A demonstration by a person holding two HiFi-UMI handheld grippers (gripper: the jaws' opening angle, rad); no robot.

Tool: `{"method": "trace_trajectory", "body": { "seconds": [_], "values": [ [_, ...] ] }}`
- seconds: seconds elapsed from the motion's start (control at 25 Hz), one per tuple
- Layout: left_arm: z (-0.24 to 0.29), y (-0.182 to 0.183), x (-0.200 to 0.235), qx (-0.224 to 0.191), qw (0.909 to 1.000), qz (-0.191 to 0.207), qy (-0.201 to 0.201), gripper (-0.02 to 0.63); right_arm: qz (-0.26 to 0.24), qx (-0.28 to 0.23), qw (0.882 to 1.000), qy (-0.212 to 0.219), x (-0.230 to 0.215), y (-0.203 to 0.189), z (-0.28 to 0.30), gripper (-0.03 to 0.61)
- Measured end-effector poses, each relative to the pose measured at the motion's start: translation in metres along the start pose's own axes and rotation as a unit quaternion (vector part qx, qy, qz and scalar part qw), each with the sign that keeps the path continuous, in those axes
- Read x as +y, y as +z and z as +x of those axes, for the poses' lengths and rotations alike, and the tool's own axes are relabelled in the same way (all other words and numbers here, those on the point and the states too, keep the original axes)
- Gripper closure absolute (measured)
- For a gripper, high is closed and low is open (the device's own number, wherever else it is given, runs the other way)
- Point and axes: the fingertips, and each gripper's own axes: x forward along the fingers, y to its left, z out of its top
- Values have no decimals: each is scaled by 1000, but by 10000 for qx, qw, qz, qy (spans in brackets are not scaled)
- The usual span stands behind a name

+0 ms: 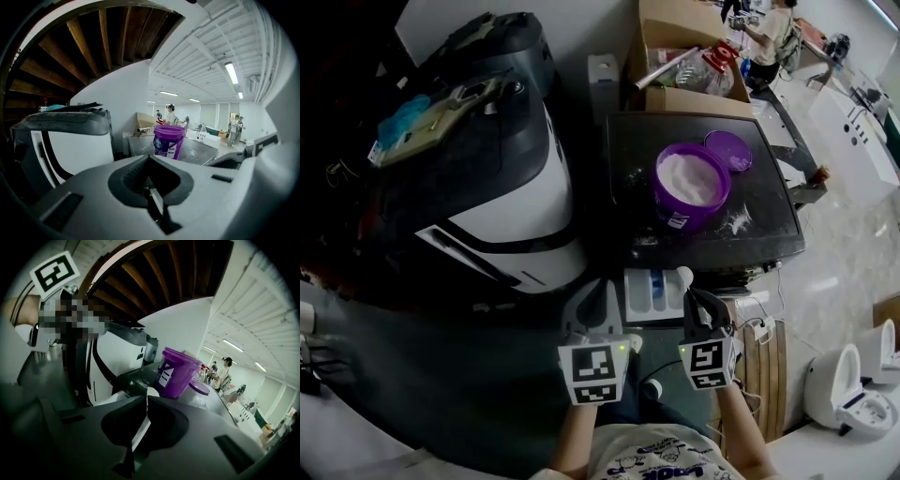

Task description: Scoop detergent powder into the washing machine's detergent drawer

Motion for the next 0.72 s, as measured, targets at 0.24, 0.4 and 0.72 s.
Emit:
{"method": "trace_trajectory", "body": {
  "seconds": [0.24, 0.4, 0.72],
  "values": [
    [-5, 17, 0, -195, 9998, 43, 40, 609, 817, -444, 9955, -178, -22, 33, -14, 558],
    [-9, 29, 0, -317, 9995, 64, 66, 609, 1013, -704, 9919, -317, -35, 51, -24, 558],
    [-18, 50, -2, -583, 9982, 115, 92, 609, 1343, -1130, 9834, -460, -53, 78, -39, 558]
  ]
}}
